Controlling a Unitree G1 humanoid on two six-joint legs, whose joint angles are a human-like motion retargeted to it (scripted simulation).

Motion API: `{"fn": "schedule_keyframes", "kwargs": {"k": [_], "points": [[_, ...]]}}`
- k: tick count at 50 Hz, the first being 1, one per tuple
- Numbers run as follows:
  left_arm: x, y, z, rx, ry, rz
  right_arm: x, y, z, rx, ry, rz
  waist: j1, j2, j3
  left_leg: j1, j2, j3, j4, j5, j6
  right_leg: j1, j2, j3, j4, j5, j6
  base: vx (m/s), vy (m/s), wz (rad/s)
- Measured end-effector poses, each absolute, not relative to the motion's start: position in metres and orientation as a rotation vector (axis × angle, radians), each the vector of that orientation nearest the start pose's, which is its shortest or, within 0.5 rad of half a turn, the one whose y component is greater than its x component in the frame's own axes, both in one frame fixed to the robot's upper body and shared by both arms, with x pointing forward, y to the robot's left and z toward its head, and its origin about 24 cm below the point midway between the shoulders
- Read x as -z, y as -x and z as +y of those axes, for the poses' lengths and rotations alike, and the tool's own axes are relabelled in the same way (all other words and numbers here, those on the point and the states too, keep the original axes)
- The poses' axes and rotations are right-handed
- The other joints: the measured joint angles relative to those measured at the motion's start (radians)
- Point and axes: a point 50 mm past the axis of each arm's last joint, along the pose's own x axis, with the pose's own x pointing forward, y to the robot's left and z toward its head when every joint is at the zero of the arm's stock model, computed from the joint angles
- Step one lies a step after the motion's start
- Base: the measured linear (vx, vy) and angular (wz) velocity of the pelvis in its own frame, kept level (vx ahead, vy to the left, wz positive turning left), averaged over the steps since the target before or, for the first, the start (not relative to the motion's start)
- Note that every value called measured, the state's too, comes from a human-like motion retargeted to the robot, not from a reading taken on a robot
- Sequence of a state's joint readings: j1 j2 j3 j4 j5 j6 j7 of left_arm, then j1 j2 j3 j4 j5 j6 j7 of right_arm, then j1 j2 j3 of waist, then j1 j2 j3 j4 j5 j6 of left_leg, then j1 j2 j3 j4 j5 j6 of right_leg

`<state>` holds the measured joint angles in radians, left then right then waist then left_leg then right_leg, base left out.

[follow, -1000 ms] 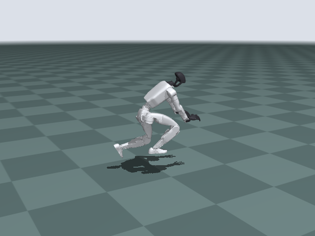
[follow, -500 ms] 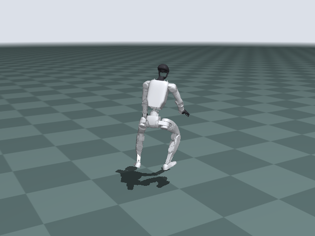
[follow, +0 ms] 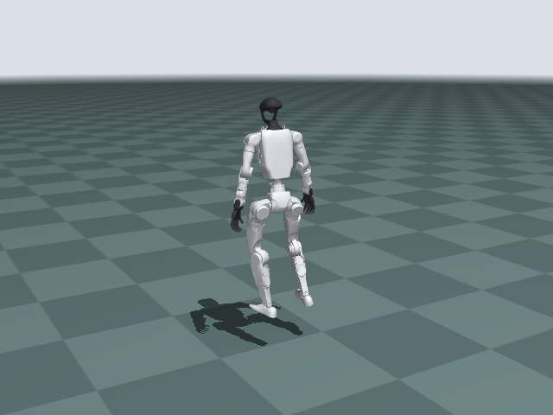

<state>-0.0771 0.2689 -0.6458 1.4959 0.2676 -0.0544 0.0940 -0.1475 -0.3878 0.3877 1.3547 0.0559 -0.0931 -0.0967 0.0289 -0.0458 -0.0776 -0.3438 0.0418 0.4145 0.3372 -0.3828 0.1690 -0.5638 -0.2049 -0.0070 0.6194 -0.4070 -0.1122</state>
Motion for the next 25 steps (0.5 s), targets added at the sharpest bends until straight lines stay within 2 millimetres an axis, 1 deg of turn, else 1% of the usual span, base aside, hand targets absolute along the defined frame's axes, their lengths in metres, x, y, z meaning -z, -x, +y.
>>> {"fn": "schedule_keyframes", "kwargs": {"k": [5, 11, 15, 21, 25], "points": [[0.166, -0.052, 0.25, 0.434, -0.904, 1.37, 0.146, -0.107, -0.277, -0.033, 0.543, 1.199, 0.009, -0.019, -0.022, 0.023, -0.015, -0.05, -0.102, 0.067, -0.007, 0.047, 0.02, 0.01, -0.049, 0.0, 0.003, -0.04, -0.11, 0.53], [0.165, -0.041, 0.257, 0.39, -0.803, 1.425, 0.15, -0.089, -0.275, -0.072, 0.476, 1.255, 0.025, -0.015, -0.042, 0.037, 0.018, -0.084, -0.155, 0.115, -0.025, 0.108, 0.058, -0.028, -0.143, 0.037, 0.001, -0.02, -0.13, 0.28], [0.165, -0.034, 0.259, 0.369, -0.736, 1.45, 0.151, -0.08, -0.276, -0.076, 0.429, 1.277, 0.033, 0.001, -0.052, 0.026, 0.057, -0.098, -0.135, 0.12, -0.037, 0.144, 0.092, -0.051, -0.199, 0.067, -0.003, -0.02, -0.11, 0.17], [0.165, -0.025, 0.261, 0.346, -0.651, 1.483, 0.152, -0.07, -0.278, -0.066, 0.362, 1.296, 0.039, 0.03, -0.065, -0.009, 0.121, -0.112, -0.044, 0.099, -0.05, 0.189, 0.137, -0.072, -0.264, 0.102, -0.019, -0.02, -0.08, 0.1], [0.165, -0.021, 0.26, 0.344, -0.614, 1.499, 0.152, -0.067, -0.279, -0.055, 0.33, 1.299, 0.041, 0.046, -0.069, -0.034, 0.16, -0.117, 0.031, 0.083, -0.043, 0.206, 0.159, -0.071, -0.287, 0.11, -0.034, -0.01, -0.03, 0.03]]}}
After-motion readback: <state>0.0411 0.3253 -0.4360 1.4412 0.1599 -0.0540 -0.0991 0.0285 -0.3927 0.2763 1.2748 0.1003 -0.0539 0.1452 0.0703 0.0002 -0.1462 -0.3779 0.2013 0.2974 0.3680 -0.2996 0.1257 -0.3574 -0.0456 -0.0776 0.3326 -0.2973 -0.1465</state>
